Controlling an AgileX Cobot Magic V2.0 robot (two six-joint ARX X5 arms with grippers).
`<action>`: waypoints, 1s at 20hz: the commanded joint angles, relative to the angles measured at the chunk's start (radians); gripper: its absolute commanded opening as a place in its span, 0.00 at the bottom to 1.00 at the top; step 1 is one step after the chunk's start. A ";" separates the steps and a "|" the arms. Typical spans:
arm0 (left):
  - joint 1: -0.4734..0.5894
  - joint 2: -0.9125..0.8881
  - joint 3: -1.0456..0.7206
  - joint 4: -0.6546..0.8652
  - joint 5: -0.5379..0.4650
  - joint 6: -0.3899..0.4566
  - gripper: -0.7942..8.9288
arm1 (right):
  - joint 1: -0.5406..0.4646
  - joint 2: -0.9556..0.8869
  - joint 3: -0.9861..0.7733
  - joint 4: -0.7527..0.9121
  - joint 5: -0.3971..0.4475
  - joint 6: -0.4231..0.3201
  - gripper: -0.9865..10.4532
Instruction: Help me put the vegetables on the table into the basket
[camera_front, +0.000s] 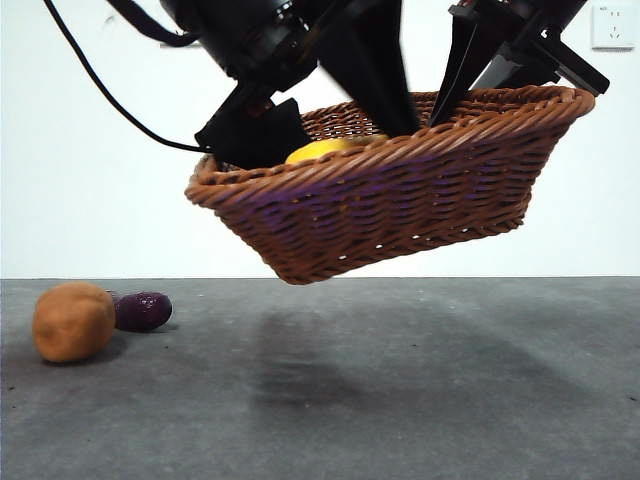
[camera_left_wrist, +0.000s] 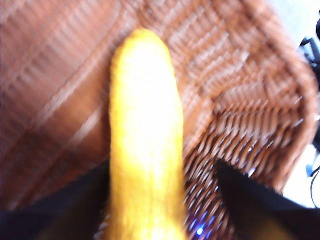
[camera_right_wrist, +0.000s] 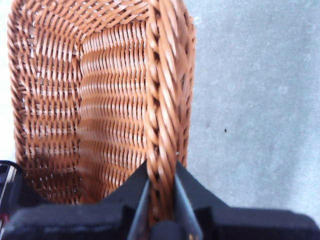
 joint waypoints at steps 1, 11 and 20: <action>-0.002 0.002 0.029 -0.001 0.002 -0.019 0.66 | 0.003 -0.002 -0.004 0.020 -0.014 0.012 0.08; 0.090 -0.209 0.112 -0.240 -0.124 -0.003 0.66 | -0.013 -0.002 -0.003 0.032 -0.015 -0.016 0.08; 0.452 -0.190 0.112 -0.500 -0.401 -0.004 0.66 | -0.098 -0.002 0.005 0.011 -0.075 -0.071 0.08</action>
